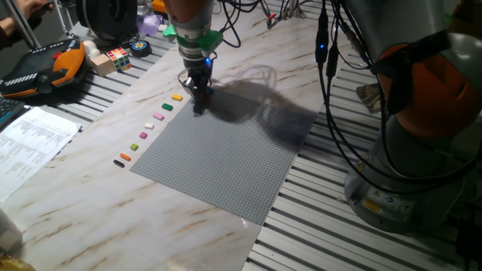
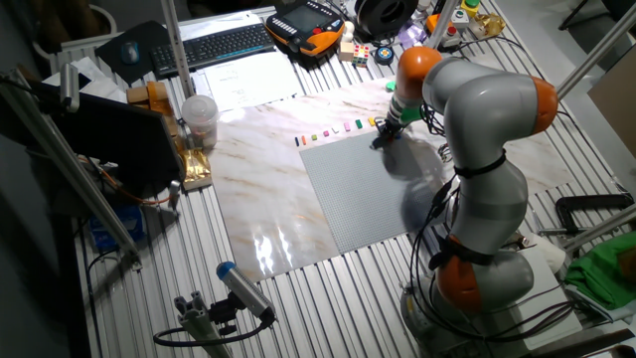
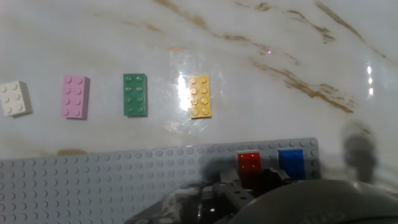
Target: Build with small Lego blocks
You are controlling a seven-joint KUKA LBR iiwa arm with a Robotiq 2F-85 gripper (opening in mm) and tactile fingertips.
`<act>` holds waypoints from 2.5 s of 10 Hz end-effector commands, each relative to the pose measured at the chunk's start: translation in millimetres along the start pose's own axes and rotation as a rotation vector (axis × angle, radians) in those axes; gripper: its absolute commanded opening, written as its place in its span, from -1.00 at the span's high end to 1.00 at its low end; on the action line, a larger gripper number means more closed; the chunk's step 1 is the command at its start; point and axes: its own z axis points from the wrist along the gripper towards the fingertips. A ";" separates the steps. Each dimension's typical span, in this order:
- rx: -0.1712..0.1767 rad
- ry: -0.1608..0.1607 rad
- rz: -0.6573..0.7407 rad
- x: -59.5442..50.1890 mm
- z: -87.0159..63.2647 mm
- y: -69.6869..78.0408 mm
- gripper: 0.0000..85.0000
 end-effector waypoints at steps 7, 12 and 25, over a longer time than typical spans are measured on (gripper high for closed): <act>0.000 -0.001 0.011 -20.7 -16.8 19.4 0.19; -0.003 -0.011 0.003 -44.7 -7.6 32.4 0.21; -0.008 -0.023 -0.023 -61.1 8.9 37.8 0.29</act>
